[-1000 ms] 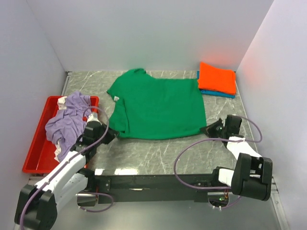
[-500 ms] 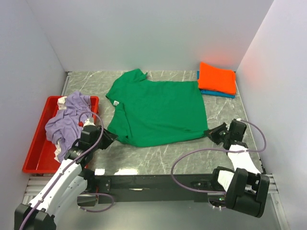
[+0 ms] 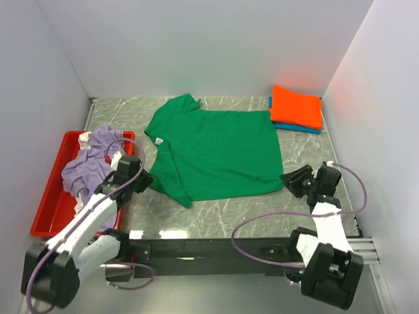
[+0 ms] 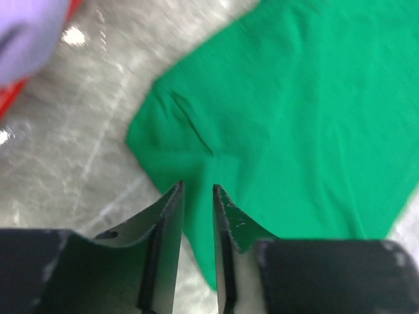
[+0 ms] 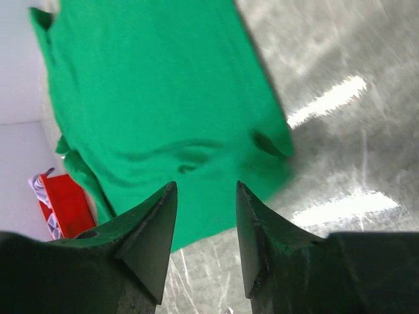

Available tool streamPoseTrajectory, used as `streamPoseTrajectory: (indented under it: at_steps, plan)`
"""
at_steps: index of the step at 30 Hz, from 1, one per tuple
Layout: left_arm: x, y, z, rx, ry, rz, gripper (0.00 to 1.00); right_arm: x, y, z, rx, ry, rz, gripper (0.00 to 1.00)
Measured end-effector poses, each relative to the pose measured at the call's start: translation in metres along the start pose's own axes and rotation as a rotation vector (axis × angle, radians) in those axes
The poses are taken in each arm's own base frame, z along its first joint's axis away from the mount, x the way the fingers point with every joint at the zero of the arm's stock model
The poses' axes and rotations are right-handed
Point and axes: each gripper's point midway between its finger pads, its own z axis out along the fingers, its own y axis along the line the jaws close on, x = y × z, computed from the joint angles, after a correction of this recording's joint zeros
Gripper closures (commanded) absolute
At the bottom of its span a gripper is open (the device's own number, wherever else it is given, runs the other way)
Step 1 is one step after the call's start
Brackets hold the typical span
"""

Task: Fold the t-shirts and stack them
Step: Flatten the tshirt out

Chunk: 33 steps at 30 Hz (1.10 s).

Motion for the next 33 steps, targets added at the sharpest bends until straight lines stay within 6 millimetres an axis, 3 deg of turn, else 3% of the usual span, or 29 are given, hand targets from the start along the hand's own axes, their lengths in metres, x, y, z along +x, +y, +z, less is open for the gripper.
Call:
streamPoseTrajectory:
  at_steps: [6,11,18,24,27,33]
  plan:
    - [-0.014,-0.005,0.03,-0.113,-0.032,-0.026,0.84,-0.012,0.025,-0.012,-0.072,-0.05,-0.062,0.5]
    - [-0.022,-0.016,0.057,-0.155,-0.049,-0.032,0.99,-0.004,0.037,-0.006,-0.103,-0.013,-0.095,0.5]
    - [-0.011,0.002,0.085,-0.247,-0.023,-0.025,0.99,0.014,0.045,0.019,-0.079,0.086,-0.105,0.5]
    - [-0.011,0.024,0.089,-0.277,-0.029,-0.077,0.99,0.018,0.049,0.037,-0.065,0.108,-0.103,0.5]
    - [-0.021,0.031,0.09,-0.281,-0.051,-0.111,0.99,0.02,0.047,0.044,-0.058,0.118,-0.099,0.5]
    - [-0.024,0.033,0.089,-0.271,-0.063,-0.127,0.99,0.022,0.041,0.054,-0.04,0.128,-0.085,0.5]
